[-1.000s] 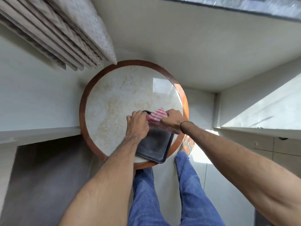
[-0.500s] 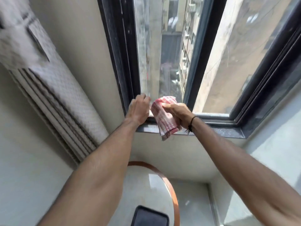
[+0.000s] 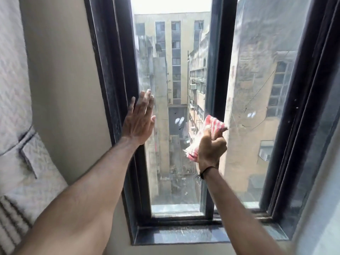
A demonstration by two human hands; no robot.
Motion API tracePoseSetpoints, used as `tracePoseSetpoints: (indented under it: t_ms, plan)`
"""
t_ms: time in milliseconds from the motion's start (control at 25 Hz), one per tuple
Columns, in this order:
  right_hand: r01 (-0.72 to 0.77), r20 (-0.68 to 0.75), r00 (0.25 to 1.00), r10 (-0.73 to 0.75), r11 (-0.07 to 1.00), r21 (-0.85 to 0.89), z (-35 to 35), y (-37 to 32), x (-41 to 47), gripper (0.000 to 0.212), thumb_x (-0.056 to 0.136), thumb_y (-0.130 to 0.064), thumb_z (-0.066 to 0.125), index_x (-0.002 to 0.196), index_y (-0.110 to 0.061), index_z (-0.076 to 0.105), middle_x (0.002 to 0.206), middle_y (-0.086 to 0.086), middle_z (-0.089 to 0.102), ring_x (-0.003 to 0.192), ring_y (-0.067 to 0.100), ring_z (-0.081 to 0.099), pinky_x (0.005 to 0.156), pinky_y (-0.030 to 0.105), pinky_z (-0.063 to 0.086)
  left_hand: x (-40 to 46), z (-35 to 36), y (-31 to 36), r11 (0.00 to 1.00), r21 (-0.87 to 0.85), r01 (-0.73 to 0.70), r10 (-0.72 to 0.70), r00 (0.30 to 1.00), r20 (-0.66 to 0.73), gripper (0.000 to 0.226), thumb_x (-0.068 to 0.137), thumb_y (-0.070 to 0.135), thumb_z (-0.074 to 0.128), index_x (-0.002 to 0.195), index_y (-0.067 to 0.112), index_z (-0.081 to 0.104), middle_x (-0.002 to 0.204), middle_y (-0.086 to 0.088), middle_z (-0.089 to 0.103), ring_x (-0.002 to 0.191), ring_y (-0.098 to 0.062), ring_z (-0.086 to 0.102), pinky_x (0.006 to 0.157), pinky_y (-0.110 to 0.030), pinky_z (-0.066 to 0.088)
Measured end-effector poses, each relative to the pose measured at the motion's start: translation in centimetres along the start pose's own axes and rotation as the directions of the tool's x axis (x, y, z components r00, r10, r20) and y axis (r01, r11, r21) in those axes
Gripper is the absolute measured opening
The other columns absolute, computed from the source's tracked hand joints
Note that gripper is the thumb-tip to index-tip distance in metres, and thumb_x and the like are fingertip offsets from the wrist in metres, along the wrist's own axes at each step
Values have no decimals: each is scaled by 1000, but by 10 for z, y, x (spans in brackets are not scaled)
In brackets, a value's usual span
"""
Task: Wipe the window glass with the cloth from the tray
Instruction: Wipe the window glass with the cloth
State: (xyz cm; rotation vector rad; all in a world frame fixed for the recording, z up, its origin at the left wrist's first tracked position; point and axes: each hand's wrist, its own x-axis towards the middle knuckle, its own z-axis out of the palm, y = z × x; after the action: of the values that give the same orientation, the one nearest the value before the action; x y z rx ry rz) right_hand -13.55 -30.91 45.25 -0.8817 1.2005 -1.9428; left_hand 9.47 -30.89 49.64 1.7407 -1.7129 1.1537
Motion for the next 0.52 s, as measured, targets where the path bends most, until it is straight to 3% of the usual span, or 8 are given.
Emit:
tracePoseSetpoints:
  t_ms: [80,160,200,280,360,440,520]
  plan:
    - [207,26,978,-205,976,-74,25,18,0,38,92,-36,60,100,-4,80,93,7,80,84,17,73,83,27,56,20,11,-2,999,-1,50,-50,998,-37,76,105,41,37,167,6,10,177,-17,4,164,-32,3,132,-58,9]
    - [347,156,931,-331,933,-96,42,55,1,37,94,-40,56,124,-21,67,115,-3,78,108,11,72,99,33,57,22,23,-3,997,35,66,-63,994,-84,76,106,46,31,167,6,9,177,-16,1,163,-31,-3,132,-59,7]
    - [461,228,874,-428,880,-115,49,73,10,35,96,-36,55,130,-29,59,115,-12,75,110,4,69,100,35,56,24,34,-4,997,56,57,-49,990,-131,76,106,46,29,167,5,10,177,-16,0,163,-31,-5,131,-59,6]
    - [665,371,723,-583,732,-148,54,86,28,29,99,-31,49,126,-32,61,111,-6,78,109,11,71,98,47,58,20,39,-3,995,87,39,-21,981,-193,77,106,46,29,167,3,10,176,-15,-6,163,-31,-8,132,-58,4]
    - [829,394,559,-730,498,-255,80,78,46,43,104,-26,39,140,-24,62,140,11,68,136,31,60,116,62,43,25,51,-7,991,131,22,8,974,-227,76,106,45,25,167,2,7,175,-16,-9,163,-32,-11,132,-56,1]
    - [912,455,388,-802,263,-314,103,67,59,49,107,-25,35,151,-11,51,161,11,47,155,30,37,129,57,24,33,55,-9,990,134,32,1,971,-239,75,107,45,21,167,3,5,175,-15,-8,163,-31,-10,133,-54,2]
    - [977,640,149,-754,11,-214,87,82,57,52,105,-28,44,156,-14,41,166,5,37,158,23,30,129,54,25,32,57,-6,991,133,24,7,972,-235,75,107,47,20,167,4,5,175,-15,-6,162,-31,-9,133,-54,4]
